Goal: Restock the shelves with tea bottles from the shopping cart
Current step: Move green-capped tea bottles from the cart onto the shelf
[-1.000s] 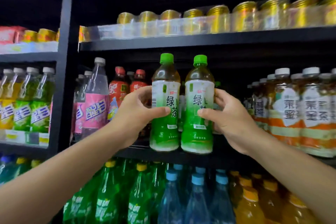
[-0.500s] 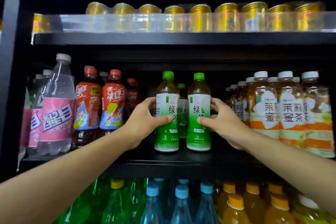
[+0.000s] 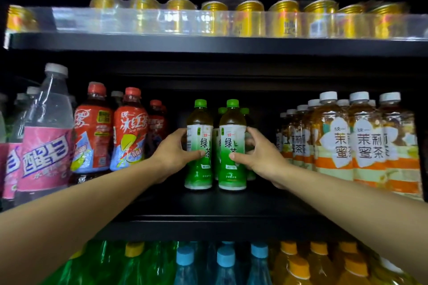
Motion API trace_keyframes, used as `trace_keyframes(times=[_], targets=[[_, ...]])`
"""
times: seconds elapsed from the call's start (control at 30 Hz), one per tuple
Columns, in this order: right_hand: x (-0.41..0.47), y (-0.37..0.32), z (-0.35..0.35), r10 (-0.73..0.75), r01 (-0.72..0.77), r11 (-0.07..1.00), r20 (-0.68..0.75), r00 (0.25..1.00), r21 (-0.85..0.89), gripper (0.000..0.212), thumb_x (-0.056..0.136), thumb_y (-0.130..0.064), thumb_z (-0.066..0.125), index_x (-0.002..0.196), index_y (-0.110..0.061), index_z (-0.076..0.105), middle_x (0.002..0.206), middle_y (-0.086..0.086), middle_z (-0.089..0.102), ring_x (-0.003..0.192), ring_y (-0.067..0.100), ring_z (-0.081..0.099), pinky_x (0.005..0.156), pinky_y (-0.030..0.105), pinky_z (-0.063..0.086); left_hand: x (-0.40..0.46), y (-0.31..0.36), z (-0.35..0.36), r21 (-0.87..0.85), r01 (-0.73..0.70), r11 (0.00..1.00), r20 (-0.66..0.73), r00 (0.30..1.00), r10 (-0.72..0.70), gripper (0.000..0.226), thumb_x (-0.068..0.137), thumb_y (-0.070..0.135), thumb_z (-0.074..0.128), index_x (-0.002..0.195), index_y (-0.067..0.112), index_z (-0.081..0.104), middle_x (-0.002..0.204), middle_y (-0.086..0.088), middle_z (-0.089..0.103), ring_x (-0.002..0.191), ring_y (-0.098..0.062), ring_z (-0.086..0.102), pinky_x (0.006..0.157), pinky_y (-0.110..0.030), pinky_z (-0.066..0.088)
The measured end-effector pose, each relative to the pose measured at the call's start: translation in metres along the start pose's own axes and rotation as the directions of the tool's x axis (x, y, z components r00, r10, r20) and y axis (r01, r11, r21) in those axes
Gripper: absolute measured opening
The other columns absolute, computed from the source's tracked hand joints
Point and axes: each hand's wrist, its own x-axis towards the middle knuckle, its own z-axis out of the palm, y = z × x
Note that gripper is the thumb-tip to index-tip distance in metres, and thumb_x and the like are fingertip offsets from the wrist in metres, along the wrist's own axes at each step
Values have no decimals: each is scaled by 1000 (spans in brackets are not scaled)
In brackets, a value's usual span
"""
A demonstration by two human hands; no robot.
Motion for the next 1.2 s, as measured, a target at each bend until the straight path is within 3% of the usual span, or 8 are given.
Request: trace_keyframes(times=[0.17, 0.27, 0.4, 0.57, 0.73, 0.93, 1.1, 1.2], targets=[[12, 1, 9, 3, -2, 1000, 11, 1000, -22, 106, 78, -23, 87, 145, -60, 13, 124, -2, 66, 110, 25, 69, 99, 54, 55, 5, -4, 7, 24, -25, 999, -20, 999, 26, 65, 83, 14, 84, 135, 25, 48, 106, 14, 62, 93, 3, 60, 80, -18, 50], [18, -1, 12, -4, 6, 999, 54, 999, -39, 111, 83, -17, 84, 154, -50, 7, 131, 3, 62, 117, 27, 65, 100, 55, 54, 9, -8, 11, 13, -41, 999, -22, 999, 41, 72, 83, 10, 83, 142, 21, 43, 106, 15, 62, 96, 2, 61, 83, -21, 52], [26, 1, 11, -40, 44, 998, 80, 996, -44, 109, 83, -18, 83, 157, -46, 8, 120, -5, 62, 111, 22, 67, 99, 53, 55, 16, -13, 12, 5, -41, 999, -19, 999, 41, 73, 83, 8, 83, 143, 19, 43, 104, 20, 61, 94, 6, 61, 84, -20, 53], [28, 17, 17, -73, 72, 997, 38, 997, 24, 108, 82, -19, 84, 155, -50, 11, 110, -3, 66, 99, 21, 72, 95, 51, 57, 21, -26, 16, -51, -38, 998, -38, 999, 36, 72, 80, 5, 84, 138, 21, 45, 111, 5, 68, 104, -11, 68, 97, -43, 57], [29, 24, 21, -86, 83, 994, 32, 996, 69, 104, 85, -16, 82, 158, -41, 11, 111, -7, 64, 103, 19, 71, 99, 48, 56, 22, -27, 18, -68, -41, 997, -42, 998, 39, 73, 84, 5, 81, 144, 19, 42, 109, 8, 66, 99, -3, 64, 91, -31, 56], [23, 19, 21, -45, 46, 999, 62, 997, -13, 94, 89, -21, 78, 158, -28, 14, 109, -11, 63, 105, 16, 67, 100, 40, 54, 15, -21, 18, 95, -45, 994, -46, 998, 49, 60, 89, 12, 78, 139, 12, 46, 114, 5, 62, 107, -12, 61, 80, -14, 46], [17, 8, 13, 22, -1, 987, 129, 991, -159, 106, 88, -28, 79, 161, -27, 2, 145, 7, 55, 134, 23, 53, 114, 43, 43, 1, -1, 13, 248, -16, 969, -5, 1000, 18, 67, 91, 15, 76, 145, 4, 39, 127, -5, 58, 116, -16, 57, 86, -14, 38], [6, -5, -1, 62, 0, 962, 216, 974, -273, 110, 90, -30, 76, 161, -33, -8, 163, 13, 28, 147, 27, 36, 122, 39, 30, -12, 10, -2, 351, -4, 936, 23, 1000, -4, 85, 95, 24, 72, 159, 14, 18, 147, -14, 48, 135, -30, 47, 108, -31, 38]])
